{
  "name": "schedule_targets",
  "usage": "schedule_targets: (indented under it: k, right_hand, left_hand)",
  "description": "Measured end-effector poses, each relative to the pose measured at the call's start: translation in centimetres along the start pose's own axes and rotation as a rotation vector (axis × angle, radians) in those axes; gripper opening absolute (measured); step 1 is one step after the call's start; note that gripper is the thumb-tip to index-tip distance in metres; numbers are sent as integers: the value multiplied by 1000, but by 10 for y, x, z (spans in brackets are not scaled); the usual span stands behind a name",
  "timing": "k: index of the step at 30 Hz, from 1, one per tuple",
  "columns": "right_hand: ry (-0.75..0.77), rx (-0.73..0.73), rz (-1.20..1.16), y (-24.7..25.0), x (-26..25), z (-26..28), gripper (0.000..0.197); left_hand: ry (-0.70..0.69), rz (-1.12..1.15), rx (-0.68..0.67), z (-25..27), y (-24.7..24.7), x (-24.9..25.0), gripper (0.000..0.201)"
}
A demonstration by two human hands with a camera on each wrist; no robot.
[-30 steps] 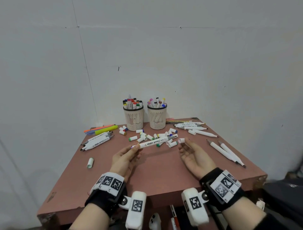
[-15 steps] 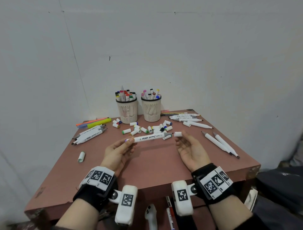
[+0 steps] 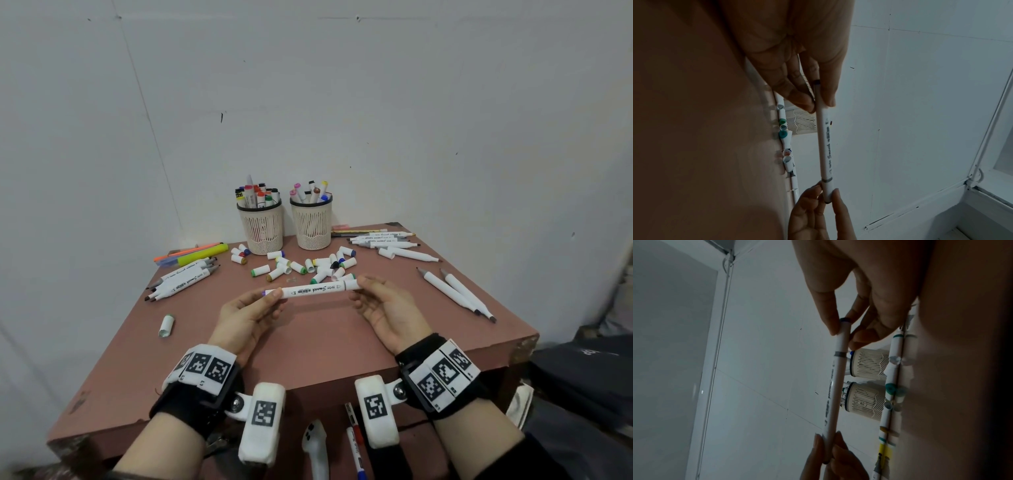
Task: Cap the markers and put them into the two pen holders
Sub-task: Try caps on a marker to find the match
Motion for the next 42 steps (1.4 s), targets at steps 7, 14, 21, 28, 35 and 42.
schedule_targets:
  k: [7,14,21,28,35,42]
  right_hand:
    - [32,-40,99,-1,-1,4,6]
    - [-5,-76,188,-1,-2,3,9]
    - [22,-125,288,-2,-2,5,15]
    - [34,-172,367,-3,-1,7,20]
    - [19,-135,273,-2,-2,9,9]
    - [110,-100,381,-4,-5,12,12]
  left_hand:
    - [24,22,32,-5,5,-1,8]
    - [61,-41,61,-8,9,-4,12]
    - [60,-19,70,-7,8,-3,9]
    - [46,5,69,-8,9,-3,6]
    - [14,50,53,-3,7,-4,8]
    - [45,174,85,0,9,2,10]
Point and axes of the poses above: each hand's wrist, its own z-axis away from the middle knuckle, its own y-axis out of the back of the hand, x = y × z, the point moved 3 cm from there along -z, towards the middle knuckle, and after that the axes turned 9 degrees about y, right-handed, at the moved point
